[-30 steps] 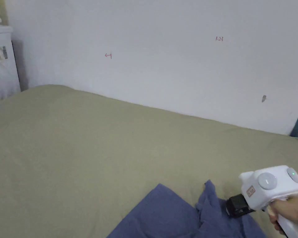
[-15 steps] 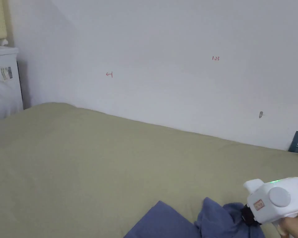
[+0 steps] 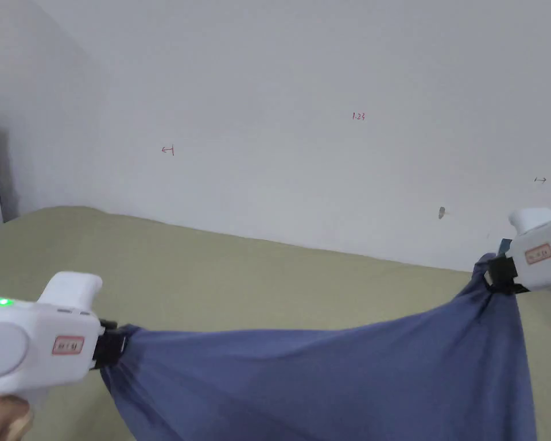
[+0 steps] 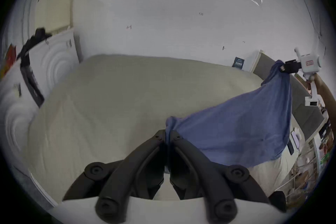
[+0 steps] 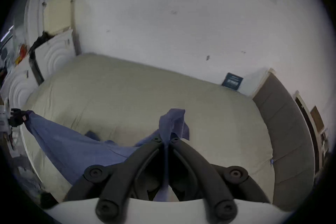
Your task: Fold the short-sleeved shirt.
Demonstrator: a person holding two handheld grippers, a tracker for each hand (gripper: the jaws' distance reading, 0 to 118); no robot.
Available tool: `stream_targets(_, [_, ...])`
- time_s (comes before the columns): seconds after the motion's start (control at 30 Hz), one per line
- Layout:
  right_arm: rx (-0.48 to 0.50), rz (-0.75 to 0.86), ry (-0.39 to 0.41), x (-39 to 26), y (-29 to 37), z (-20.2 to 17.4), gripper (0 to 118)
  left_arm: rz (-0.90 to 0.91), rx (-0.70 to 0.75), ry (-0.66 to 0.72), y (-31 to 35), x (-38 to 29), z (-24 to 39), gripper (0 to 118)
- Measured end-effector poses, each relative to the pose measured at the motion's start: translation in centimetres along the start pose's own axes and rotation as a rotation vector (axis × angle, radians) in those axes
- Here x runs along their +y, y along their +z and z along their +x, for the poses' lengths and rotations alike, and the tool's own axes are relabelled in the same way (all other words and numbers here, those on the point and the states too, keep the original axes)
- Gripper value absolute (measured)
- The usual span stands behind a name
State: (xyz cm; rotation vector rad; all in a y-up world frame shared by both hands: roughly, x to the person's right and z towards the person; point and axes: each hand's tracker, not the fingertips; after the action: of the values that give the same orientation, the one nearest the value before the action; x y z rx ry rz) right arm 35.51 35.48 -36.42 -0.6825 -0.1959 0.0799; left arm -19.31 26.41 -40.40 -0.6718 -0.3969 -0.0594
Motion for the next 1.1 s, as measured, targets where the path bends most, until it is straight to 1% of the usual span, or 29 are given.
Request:
stream_targets(0.03, [-0.010, 0.008, -0.001, 0.8, 0.5, 0.5, 3, 0.012, 0.002, -0.019, -0.3, 1.6, 0.2, 5])
stream_targets(0.1, [-0.059, 0.065, -0.008, 2.3, 1.1, 1.7, 3, 0.045, 0.001, -0.058, -1.1, 4.5, 0.7, 5])
stream_targets(0.2, [-0.104, 0.155, -0.120, 4.4, 2.4, 3.7, 3, 0.067, 0.010, -0.067, -2.4, 8.8, 1.1, 5])
stream_targets(0.23, [-0.112, 0.188, -0.142, 5.0, 2.6, 4.3, 3, 0.074, 0.009, -0.068, -3.0, 10.4, 1.3, 5])
stream_targets(0.3, [-0.152, 0.236, -0.141, 6.4, 3.3, 4.8, 3, 0.098, 0.016, -0.071, -3.7, 13.1, 1.6, 4])
stream_targets(0.43, [-0.243, 0.323, -0.077, 9.8, 4.0, 5.4, 3, 0.170, 0.044, -0.066, -4.0, 17.8, 2.8, 4])
stream_targets(0.47, [-0.250, 0.352, -0.094, 10.7, 4.4, 5.5, 3, 0.220, 0.038, -0.039, -4.1, 18.7, 3.0, 4])
stream_targets(0.5, [-0.257, 0.376, -0.107, 11.7, 4.4, 5.9, 3, 0.230, 0.053, -0.042, -3.9, 19.4, 3.3, 4])
stream_targets(0.63, [-0.244, 0.463, -0.158, 14.4, 5.2, 6.5, 3, 0.343, 0.110, -0.065, -3.2, 21.8, 4.0, 4])
stream_targets(0.73, [-0.246, 0.517, -0.145, 15.5, 5.6, 6.1, 3, 0.390, 0.145, -0.060, -2.8, 23.9, 3.6, 4])
stream_targets(0.8, [-0.241, 0.581, -0.108, 16.0, 5.5, 5.7, 3, 0.407, 0.176, -0.001, -2.5, 25.3, 3.4, 4])
stream_targets(0.83, [-0.258, 0.634, -0.104, 16.1, 5.7, 5.4, 3, 0.425, 0.167, 0.044, -2.4, 25.6, 3.4, 4])
stream_targets(0.87, [-0.255, 0.627, -0.121, 16.3, 5.5, 5.3, 3, 0.439, 0.161, 0.071, -2.3, 26.2, 3.3, 4])
stream_targets(0.9, [-0.245, 0.668, -0.154, 16.3, 5.4, 5.3, 3, 0.461, 0.166, 0.073, -2.0, 26.4, 3.3, 4])
stream_targets(0.97, [-0.214, 0.709, -0.182, 16.3, 5.5, 5.4, 3, 0.469, 0.181, 0.058, -1.7, 26.7, 3.3, 4])
stream_targets(1.1, [-0.225, 0.656, -0.118, 16.1, 4.9, 5.4, 3, 0.486, 0.204, 0.018, -1.6, 25.9, 2.6, 4])
